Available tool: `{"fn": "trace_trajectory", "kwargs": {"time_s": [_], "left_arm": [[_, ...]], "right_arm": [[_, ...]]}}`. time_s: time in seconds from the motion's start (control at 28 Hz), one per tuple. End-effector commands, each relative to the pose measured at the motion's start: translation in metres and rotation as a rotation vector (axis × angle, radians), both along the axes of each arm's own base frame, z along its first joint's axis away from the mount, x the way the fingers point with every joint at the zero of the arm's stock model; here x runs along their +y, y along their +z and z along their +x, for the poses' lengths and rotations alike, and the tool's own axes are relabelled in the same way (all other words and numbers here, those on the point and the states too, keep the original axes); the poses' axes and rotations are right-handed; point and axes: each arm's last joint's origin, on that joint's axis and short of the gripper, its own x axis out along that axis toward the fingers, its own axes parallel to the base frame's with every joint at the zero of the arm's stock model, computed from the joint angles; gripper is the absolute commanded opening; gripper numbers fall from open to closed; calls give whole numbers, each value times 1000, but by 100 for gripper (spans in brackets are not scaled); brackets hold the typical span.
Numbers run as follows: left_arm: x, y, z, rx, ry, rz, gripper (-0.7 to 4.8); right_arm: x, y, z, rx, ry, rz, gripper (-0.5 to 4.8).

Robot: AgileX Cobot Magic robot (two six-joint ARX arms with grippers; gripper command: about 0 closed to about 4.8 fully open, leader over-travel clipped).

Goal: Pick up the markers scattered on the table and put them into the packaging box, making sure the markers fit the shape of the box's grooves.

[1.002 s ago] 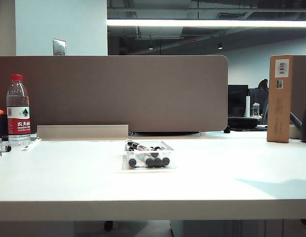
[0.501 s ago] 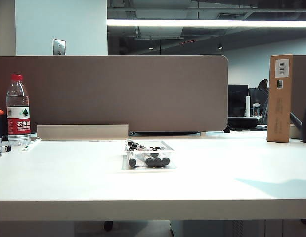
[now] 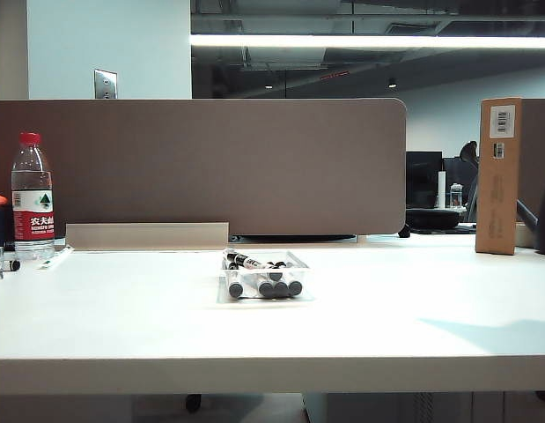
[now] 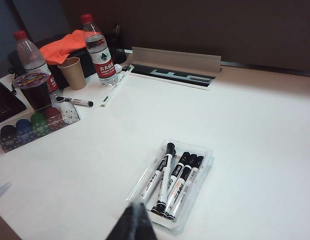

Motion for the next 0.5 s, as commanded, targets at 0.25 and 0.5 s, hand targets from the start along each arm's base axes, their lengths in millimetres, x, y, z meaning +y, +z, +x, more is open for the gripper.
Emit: {"fn": "trace_trajectory", "kwargs": {"time_s": [0.25, 0.5], "left_arm": [[0, 2, 0, -14, -4, 5, 34], [0, 2, 0, -14, -4, 4, 34]], "right_arm": [[-15, 4, -4, -72, -114, -93, -6], [-50, 11, -15, -127, -281, -67, -6]]}}
